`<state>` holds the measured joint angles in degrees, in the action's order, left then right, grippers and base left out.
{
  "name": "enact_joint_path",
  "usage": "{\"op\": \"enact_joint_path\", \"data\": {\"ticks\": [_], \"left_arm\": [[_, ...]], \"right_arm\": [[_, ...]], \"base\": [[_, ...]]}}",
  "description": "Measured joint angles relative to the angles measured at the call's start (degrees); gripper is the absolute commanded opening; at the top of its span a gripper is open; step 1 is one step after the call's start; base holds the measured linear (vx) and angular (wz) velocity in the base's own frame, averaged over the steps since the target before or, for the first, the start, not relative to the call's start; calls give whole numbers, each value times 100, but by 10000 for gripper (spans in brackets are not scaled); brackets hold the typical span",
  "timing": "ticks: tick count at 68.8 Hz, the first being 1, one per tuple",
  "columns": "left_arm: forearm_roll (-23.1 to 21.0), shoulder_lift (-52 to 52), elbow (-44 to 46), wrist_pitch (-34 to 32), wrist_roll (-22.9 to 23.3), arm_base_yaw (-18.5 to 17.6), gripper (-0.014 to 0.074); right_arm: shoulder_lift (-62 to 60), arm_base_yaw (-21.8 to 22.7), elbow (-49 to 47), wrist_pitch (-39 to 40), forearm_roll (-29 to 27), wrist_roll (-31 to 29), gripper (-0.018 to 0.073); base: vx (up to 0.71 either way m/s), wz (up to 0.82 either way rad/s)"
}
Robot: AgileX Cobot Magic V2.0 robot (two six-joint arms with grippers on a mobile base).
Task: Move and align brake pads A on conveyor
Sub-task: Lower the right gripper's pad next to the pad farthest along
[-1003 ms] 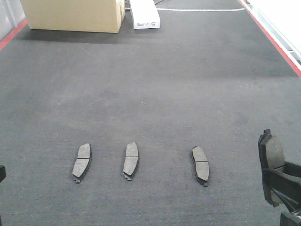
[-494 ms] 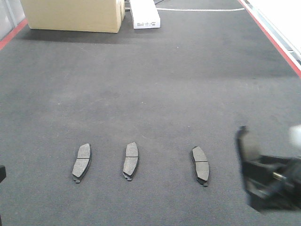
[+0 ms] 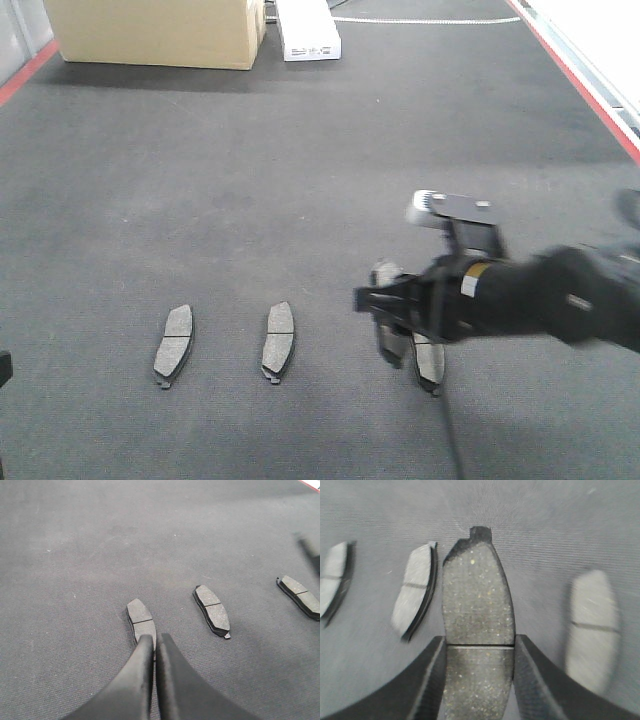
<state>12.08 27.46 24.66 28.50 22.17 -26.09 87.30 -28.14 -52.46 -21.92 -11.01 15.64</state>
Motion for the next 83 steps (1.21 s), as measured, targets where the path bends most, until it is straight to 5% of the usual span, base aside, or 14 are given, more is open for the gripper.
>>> {"op": "enact_joint_path", "data": {"ticks": [19,52,64,83], "left_arm": [[0,0,0,0,0,0,-6],[3,0,0,0,0,0,-6],[3,0,0,0,0,0,-6],[3,0,0,0,0,0,-6]], "right_arm": [[1410,0,-725,17,-95,-53,7],[1941,0,-804,-4,-301,-93,51],[1986,0,-810,44,-323,-103,152],[1986,0,-810,117,-323,-114,440]], "base": [[0,0],[0,0],[0,0],[0,0]]}}
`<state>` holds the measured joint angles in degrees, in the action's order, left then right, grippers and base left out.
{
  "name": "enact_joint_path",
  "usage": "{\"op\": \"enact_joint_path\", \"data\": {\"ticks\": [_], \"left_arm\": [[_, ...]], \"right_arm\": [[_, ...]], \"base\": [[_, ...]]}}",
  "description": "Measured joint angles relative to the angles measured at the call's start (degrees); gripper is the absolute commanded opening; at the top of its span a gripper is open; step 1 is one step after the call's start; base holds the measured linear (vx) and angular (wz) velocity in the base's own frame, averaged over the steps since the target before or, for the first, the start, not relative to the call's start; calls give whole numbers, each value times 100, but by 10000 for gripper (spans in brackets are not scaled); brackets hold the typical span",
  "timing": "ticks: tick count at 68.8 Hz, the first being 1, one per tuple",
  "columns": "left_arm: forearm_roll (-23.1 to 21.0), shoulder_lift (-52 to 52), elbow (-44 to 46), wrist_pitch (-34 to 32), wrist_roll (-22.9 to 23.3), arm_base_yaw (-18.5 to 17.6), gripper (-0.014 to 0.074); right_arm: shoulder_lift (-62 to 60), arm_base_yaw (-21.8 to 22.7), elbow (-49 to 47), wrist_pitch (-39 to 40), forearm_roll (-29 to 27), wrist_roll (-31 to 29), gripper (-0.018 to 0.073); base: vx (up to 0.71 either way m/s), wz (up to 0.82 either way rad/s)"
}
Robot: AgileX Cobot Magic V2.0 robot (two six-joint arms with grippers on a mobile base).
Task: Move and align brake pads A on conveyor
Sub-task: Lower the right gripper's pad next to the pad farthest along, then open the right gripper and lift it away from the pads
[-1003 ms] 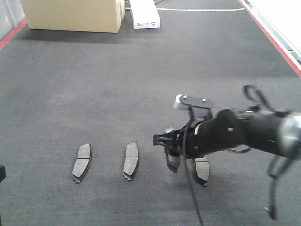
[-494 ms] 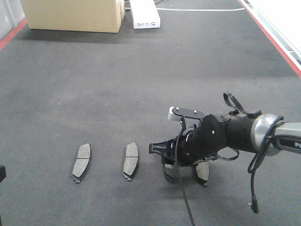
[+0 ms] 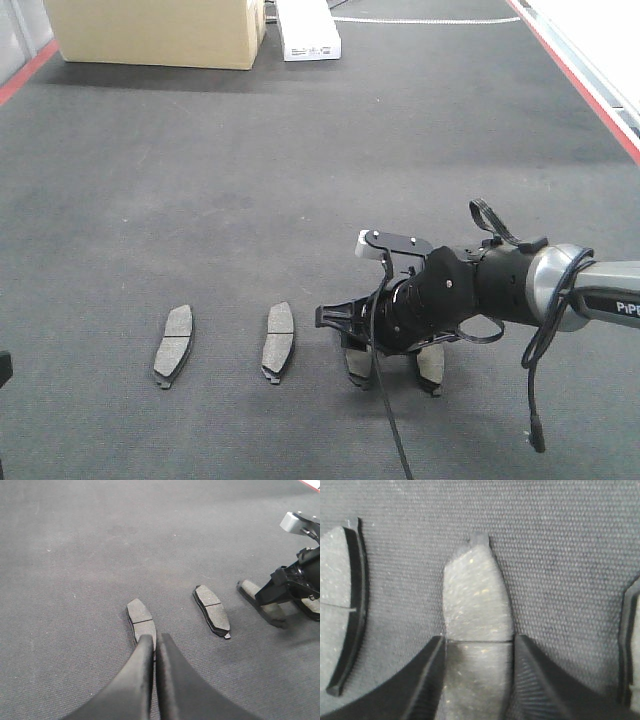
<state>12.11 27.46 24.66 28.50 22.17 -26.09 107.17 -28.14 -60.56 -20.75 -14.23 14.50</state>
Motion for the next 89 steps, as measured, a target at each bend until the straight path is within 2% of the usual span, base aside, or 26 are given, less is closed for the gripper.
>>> {"op": "enact_joint_path", "data": {"ticks": [10,32,37,44,51,56,72,89], "left_arm": [[0,0,0,0,0,0,-6],[0,0,0,0,0,0,-6],[0,0,0,0,0,0,-6],[0,0,0,0,0,0,-6],[0,0,0,0,0,0,-6],[0,0,0,0,0,0,-6],[0,0,0,0,0,0,-6],[0,0,0,0,0,0,-6]], "right_arm": [[-10,0,0,17,-6,0,502],[-1159,0,0,-332,126,0,484],[-1481,0,6,-505,279,-2,433],[-1984,0,173,-666,541,-19,304],[-2561,0,603,-699,713,-39,102],[-3001,0,1041,-692,849,-84,-9],[-4879,0,2369,-532,1099,-466,-10],[-7178,0,3327,-651,1334,-509,-10]], "base": [[0,0],[0,0],[0,0],[0,0],[0,0],[0,0],[0,0],[0,0]]}}
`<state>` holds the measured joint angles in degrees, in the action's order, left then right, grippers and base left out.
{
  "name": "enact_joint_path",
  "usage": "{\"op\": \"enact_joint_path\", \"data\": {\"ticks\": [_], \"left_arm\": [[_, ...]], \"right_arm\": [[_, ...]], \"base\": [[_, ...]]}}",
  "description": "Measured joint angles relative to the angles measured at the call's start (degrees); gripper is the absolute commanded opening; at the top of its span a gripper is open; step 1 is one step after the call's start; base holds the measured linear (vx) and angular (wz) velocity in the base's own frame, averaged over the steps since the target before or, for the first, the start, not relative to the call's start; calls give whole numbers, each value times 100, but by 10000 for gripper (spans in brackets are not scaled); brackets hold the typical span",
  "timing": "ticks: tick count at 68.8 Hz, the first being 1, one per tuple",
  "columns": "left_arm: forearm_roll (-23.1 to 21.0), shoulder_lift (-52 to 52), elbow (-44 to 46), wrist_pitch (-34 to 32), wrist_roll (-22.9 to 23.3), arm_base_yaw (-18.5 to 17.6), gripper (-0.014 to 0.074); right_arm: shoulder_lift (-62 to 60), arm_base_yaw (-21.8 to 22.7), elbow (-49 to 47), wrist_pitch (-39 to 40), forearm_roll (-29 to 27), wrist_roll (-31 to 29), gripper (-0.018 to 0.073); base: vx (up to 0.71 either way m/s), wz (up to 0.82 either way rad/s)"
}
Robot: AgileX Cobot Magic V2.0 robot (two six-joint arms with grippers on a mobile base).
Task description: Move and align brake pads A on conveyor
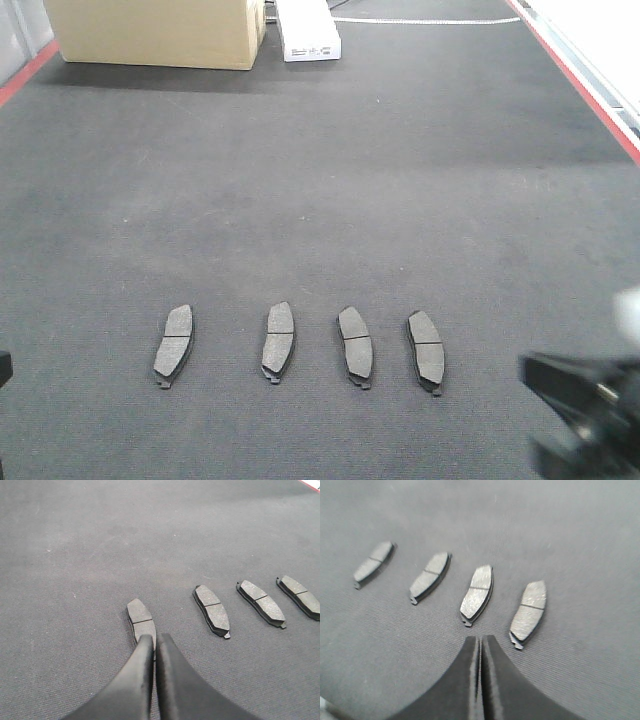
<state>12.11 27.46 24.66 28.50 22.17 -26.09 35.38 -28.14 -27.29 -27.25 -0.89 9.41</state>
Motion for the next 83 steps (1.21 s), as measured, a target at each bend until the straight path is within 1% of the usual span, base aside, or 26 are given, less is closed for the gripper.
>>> {"op": "enact_joint_path", "data": {"ticks": [15,24,39,83], "left_arm": [[0,0,0,0,0,0,-6],[0,0,0,0,0,0,-6],[0,0,0,0,0,0,-6],[0,0,0,0,0,0,-6]], "right_arm": [[-1613,0,417,-460,33,-338,-10],[-2086,0,422,-700,33,-484,-10],[-2196,0,422,-839,34,-508,-10],[-2196,0,422,-839,34,-527,-10]], "base": [[0,0],[0,0],[0,0],[0,0]]}}
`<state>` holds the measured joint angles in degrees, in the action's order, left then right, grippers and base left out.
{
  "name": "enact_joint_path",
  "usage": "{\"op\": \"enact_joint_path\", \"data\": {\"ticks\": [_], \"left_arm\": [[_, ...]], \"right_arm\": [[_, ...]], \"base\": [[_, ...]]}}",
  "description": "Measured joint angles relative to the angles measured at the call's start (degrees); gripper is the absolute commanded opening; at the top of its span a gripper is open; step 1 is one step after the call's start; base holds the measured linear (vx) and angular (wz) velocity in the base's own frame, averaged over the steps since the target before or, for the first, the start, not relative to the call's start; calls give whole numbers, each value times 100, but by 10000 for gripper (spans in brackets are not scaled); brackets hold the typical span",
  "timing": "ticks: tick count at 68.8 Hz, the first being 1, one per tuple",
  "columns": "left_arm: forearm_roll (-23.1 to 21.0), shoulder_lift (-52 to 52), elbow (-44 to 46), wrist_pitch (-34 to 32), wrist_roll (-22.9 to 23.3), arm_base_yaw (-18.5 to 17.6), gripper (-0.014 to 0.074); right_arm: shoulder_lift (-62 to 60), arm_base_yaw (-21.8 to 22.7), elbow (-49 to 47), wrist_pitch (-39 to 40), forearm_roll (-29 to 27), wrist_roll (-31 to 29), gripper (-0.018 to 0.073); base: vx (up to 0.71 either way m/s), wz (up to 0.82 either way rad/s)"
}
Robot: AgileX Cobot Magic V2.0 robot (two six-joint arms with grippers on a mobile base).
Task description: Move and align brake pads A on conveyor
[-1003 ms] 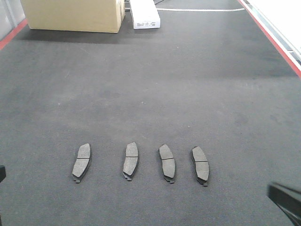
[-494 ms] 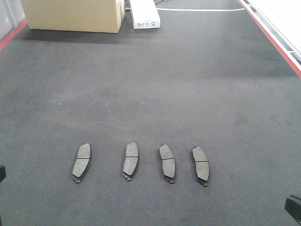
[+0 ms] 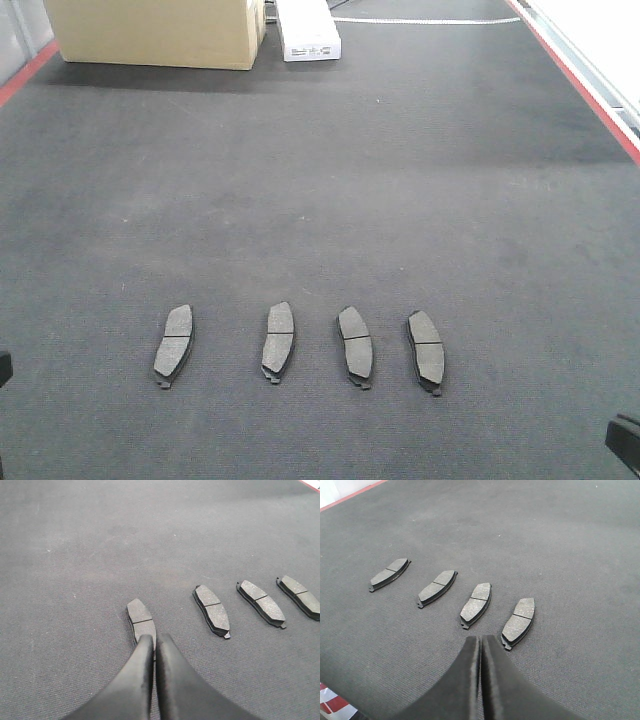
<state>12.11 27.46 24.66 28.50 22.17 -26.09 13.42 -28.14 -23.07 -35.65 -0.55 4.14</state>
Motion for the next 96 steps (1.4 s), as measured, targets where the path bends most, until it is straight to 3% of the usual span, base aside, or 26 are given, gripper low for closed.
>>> {"op": "enact_joint_path", "data": {"ticks": [18,25,37,55,64,84,96], "left_arm": [[0,0,0,0,-89,0,-6],[-211,-14,0,-64,-550,0,-6],[-934,-14,0,-387,-1539,0,-6],[-1033,-146,-33,-626,-1772,86,-6],[-1033,-854,-232,-701,-1816,494,-6],[-1033,-2581,-967,-752,-2125,2236,-6],[-1069,-2818,-1647,-931,-2144,2890,-6]], "right_arm": [[0,0,0,0,0,0,-10],[0,0,0,0,0,0,-10],[0,0,0,0,0,0,-10],[0,0,0,0,-5,0,-10],[0,0,0,0,-5,0,-10],[0,0,0,0,-5,0,-10],[0,0,0,0,-5,0,-10]], "base": [[0,0],[0,0],[0,0],[0,0],[0,0],[0,0],[0,0]]}}
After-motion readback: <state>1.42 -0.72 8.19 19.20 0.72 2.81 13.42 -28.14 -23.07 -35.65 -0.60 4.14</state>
